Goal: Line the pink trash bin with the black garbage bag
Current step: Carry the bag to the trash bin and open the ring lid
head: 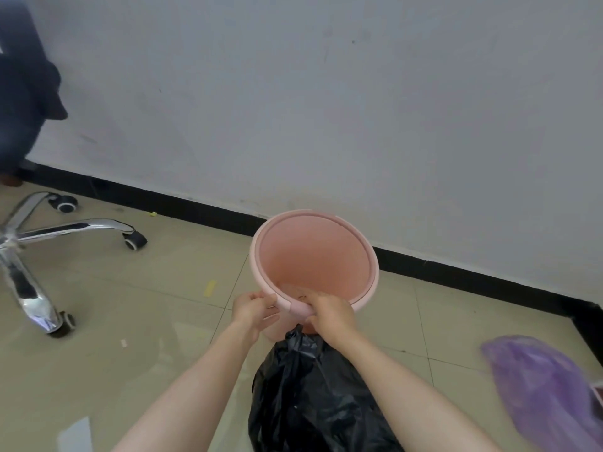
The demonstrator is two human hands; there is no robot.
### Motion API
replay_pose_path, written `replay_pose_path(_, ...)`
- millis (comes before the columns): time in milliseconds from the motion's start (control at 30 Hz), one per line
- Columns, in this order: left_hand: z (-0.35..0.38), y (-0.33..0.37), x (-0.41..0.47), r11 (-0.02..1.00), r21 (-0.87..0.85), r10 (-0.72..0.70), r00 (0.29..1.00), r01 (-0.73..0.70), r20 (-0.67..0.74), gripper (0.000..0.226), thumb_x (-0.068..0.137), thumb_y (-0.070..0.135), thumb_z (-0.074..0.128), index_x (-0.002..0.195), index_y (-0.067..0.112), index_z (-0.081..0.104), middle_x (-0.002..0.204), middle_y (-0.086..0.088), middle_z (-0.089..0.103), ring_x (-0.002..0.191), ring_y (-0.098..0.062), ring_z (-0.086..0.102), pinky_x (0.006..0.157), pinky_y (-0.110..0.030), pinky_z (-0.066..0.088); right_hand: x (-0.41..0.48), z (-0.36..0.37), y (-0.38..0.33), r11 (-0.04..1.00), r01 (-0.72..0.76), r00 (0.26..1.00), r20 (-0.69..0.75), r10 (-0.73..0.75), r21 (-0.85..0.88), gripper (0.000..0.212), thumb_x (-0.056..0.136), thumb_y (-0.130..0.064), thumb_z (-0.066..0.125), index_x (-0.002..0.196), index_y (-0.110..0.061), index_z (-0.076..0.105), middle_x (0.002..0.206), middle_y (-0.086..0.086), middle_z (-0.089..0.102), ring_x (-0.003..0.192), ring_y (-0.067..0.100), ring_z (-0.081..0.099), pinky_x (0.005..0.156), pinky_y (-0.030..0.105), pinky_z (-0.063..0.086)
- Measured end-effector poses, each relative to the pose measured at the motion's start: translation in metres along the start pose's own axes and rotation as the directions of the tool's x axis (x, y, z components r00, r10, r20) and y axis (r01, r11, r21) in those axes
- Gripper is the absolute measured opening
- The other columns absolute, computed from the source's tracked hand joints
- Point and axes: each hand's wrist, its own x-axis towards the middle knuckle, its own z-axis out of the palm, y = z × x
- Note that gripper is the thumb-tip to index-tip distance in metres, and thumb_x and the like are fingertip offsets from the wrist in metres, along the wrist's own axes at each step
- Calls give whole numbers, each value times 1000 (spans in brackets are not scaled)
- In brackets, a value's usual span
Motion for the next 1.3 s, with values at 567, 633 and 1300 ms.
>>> replay_pose_path(567, -4, 11, -3, 996, 84, -40, 999, 39, 3, 2, 87, -3, 53, 86, -1, 52, 98, -19, 59, 87, -28, 60, 80, -31, 50, 51, -191, -2, 975, 67, 996, -76, -52, 213, 48, 81, -18, 63, 127, -20, 50, 108, -3, 56, 104, 16, 51, 88, 22, 35)
replay_pose_path(633, -4, 12, -3, 995, 92, -45, 999, 45, -2, 11, 87, -2, 52, 76, 2, 51, 96, -19, 60, 86, -28, 60, 80, -32, 50, 62, -199, -3, 986, 97, 978, -198, -69, 133, 41, 84, -16, 61, 124, -17, 54, 120, 6, 62, 113, 24, 53, 93, 30, 40)
replay_pose_path(1300, 0, 10, 6, 995, 96, -25, 1000, 26, -14, 16, 87, -2, 51, 72, 3, 53, 80, -13, 62, 87, -29, 61, 79, -34, 50, 139, -218, 41, 904, -358, 914, -285, 289, -233, 80, 85, -1, 38, 144, -22, -12, 156, 16, -14, 143, 37, -5, 112, 57, 13)
